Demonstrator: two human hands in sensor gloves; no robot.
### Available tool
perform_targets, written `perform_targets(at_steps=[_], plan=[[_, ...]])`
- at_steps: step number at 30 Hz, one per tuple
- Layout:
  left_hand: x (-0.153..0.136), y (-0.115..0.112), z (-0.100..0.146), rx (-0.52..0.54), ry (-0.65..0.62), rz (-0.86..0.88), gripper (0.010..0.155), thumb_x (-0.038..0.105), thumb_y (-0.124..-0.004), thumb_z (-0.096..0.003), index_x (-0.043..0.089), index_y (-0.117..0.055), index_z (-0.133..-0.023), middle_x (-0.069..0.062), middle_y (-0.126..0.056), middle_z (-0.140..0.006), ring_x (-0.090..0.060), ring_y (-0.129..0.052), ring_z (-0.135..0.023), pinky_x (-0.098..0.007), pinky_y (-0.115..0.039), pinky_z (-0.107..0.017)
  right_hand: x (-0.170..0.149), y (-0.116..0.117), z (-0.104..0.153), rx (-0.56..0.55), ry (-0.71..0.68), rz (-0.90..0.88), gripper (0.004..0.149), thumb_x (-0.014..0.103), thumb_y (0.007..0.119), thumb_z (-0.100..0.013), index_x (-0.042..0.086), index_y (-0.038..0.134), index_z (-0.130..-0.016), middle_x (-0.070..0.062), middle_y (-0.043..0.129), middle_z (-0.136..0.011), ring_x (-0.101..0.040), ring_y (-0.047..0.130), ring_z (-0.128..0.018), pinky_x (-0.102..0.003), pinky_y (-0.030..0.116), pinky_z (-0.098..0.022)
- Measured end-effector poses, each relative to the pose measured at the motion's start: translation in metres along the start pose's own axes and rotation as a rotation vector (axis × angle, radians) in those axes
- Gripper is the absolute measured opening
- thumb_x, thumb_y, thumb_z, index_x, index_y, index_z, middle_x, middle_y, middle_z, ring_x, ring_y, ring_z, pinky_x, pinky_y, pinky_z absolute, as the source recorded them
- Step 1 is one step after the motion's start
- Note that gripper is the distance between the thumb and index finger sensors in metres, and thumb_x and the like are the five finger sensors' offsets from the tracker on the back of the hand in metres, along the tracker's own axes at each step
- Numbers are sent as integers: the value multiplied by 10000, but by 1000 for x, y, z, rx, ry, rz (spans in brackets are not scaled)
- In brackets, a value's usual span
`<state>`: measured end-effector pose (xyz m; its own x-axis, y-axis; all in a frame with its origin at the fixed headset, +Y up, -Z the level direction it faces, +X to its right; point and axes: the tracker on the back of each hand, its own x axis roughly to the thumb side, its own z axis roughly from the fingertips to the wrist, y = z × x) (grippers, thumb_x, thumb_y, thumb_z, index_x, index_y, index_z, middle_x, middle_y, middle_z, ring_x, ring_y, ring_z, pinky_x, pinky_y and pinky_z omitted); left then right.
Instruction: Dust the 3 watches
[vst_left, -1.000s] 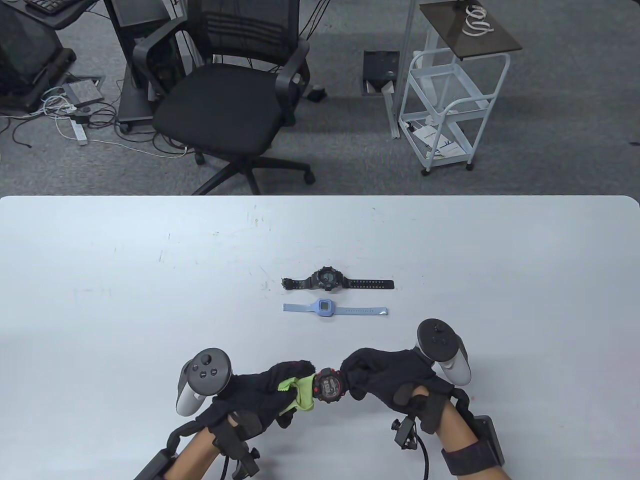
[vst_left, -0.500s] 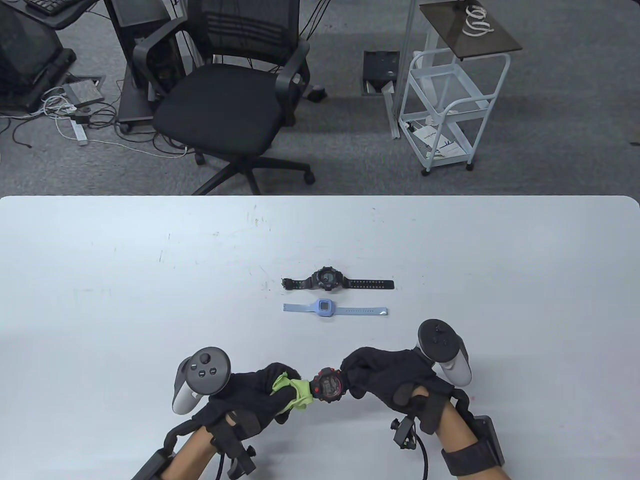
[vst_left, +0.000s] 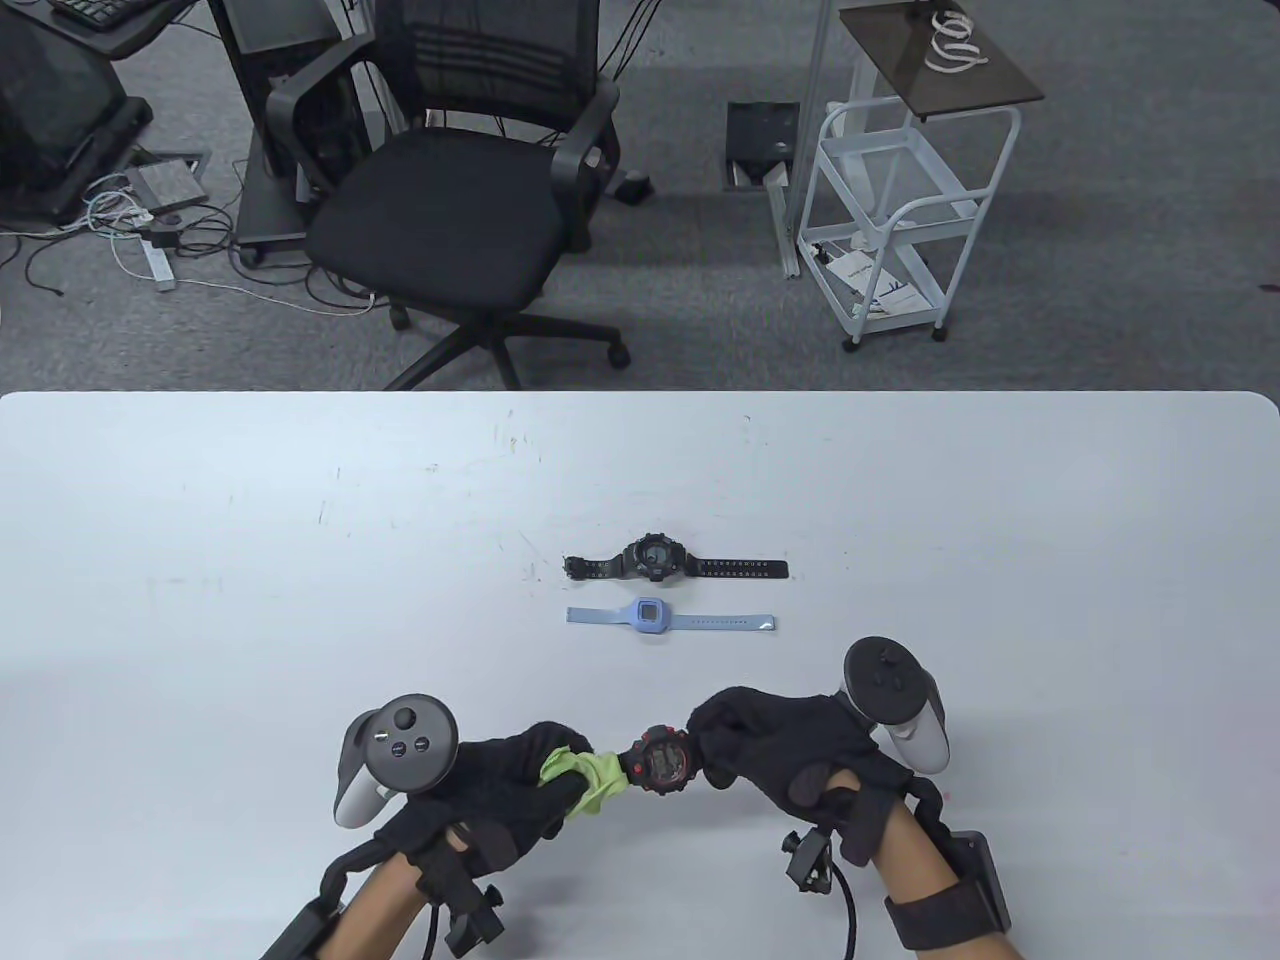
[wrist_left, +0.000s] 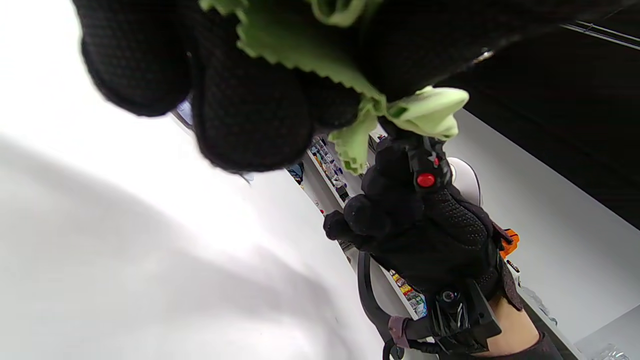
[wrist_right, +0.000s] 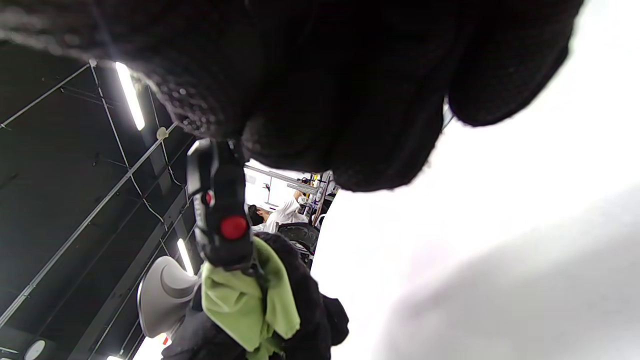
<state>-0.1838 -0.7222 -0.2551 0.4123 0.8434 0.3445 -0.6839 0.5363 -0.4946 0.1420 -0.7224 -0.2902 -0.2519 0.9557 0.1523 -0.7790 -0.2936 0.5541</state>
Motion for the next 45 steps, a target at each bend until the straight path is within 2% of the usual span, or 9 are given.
perform_targets(at_steps=[5,10,16,21,27,34,39,41,45], plan=[[-1,2,2,40,1,-34,483,471,-862,-487,81,-914,-766,-85,-1022,-545,-242,-1068,-318,-574,-863,-455,-1,-2,0,-15,2,-23,468,432,830,-451,145,936,-806,-29,1050,-578,-243,1064,-517,-586,792,-504],[-2,2,1,16,4,-28,501,370,-852,-491,82,-846,-901,-141,-988,-693,-276,-1073,-413,-591,-839,-494,-3,-5,1,-19,11,-29,468,424,826,-450,145,929,-811,-32,1045,-587,-248,1059,-526,-591,787,-508],[-2,6,4,72,11,-65,472,466,-883,-481,98,-923,-773,-86,-1017,-571,-251,-1067,-343,-581,-856,-465,-4,-7,2,-14,17,-36,469,423,825,-451,142,927,-812,-33,1044,-588,-247,1057,-528,-590,786,-510],[-3,5,3,52,13,-53,495,385,-872,-484,89,-859,-881,-136,-984,-691,-278,-1069,-415,-592,-839,-493,-4,-8,3,-16,18,-47,470,423,820,-453,142,922,-816,-32,1041,-593,-248,1056,-530,-589,784,-512],[-3,8,5,96,10,-73,464,465,-900,-470,95,-939,-748,-87,-1019,-548,-239,-1064,-322,-572,-865,-455,-5,-10,4,-15,26,-52,470,426,819,-455,143,922,-816,-32,1041,-593,-247,1055,-532,-590,784,-512],[-5,5,3,79,15,-46,487,387,-886,-479,86,-876,-862,-138,-988,-667,-275,-1066,-400,-589,-844,-484,-6,-11,5,-16,35,-64,470,422,815,-457,145,915,-823,-34,1036,-602,-253,1050,-541,-594,778,-515],[-6,6,5,122,16,-73,458,463,-916,-468,89,-949,-730,-93,-1024,-525,-232,-1064,-296,-563,-875,-440,-7,-12,5,-14,40,-65,471,423,815,-458,144,916,-824,-35,1037,-601,-252,1051,-539,-594,778,-515],[-6,7,4,121,11,-59,455,452,-919,-468,92,-946,-745,-102,-1024,-548,-243,-1069,-317,-568,-870,-449,-7,-12,5,-13,39,-67,472,424,814,-458,145,914,-825,-34,1035,-603,-251,1051,-541,-593,778,-516],[-5,6,4,123,10,-45,482,377,-894,-478,87,-883,-863,-142,-993,-659,-270,-1071,-385,-582,-853,-474,-7,-12,5,-18,37,-71,472,425,811,-459,147,912,-826,-32,1035,-604,-249,1051,-543,-592,779,-516]])
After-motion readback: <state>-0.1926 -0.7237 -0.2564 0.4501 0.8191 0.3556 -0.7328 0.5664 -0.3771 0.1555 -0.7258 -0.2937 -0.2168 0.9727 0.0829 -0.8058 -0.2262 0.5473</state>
